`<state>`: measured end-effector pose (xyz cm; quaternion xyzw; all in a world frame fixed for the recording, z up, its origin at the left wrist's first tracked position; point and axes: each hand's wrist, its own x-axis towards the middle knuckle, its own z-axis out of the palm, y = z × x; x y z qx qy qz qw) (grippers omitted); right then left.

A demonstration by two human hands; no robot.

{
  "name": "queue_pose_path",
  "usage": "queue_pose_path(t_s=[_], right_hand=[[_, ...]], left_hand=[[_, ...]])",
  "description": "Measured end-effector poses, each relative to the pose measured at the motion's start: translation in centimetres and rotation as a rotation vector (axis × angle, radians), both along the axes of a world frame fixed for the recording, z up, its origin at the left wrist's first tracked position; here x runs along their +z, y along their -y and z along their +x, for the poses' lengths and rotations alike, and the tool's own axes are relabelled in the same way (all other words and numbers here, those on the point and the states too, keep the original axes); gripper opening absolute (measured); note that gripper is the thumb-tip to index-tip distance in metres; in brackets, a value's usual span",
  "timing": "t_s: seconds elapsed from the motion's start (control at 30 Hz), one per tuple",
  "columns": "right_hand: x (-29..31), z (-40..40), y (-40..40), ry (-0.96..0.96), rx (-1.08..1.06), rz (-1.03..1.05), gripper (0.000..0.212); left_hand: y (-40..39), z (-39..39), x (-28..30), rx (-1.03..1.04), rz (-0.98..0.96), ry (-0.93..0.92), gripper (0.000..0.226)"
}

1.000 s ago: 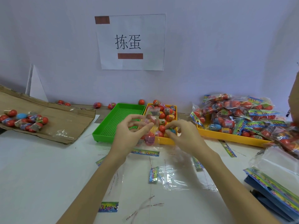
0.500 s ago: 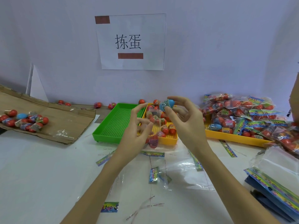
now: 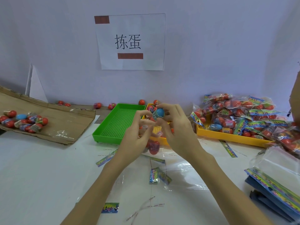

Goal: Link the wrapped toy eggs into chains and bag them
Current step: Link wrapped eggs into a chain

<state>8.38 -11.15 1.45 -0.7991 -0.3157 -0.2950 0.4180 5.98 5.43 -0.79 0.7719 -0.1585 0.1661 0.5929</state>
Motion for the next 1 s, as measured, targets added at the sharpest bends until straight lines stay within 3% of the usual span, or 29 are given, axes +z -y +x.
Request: queue_pose_path(t_s=[0.4, 0.53, 0.67, 1.0], right_hand=[[0.3, 0.0, 0.2, -0.015, -0.009, 0.003, 0.031], [0.5, 0.2, 0.6, -0.009, 0.008, 0.015, 0.03], [0.6, 0.3, 1.1, -0.033, 0.014, -0.045, 0.031], [0.2, 0.2, 0.7, 0.004, -0.049, -0.214, 0.034]], left_hand=[[0.1, -0.5, 0.4, 0.038, 0.014, -0.02, 0.022], [-0.5, -0.5, 0.9, -0.045, -0.158, -0.097, 0.027], [-0.7, -0.1, 0.8, 0.047, -0.335, -0.101, 0.021], [-0.5, 0.0, 0.5, 0.124, -0.156, -0.025, 0.024]])
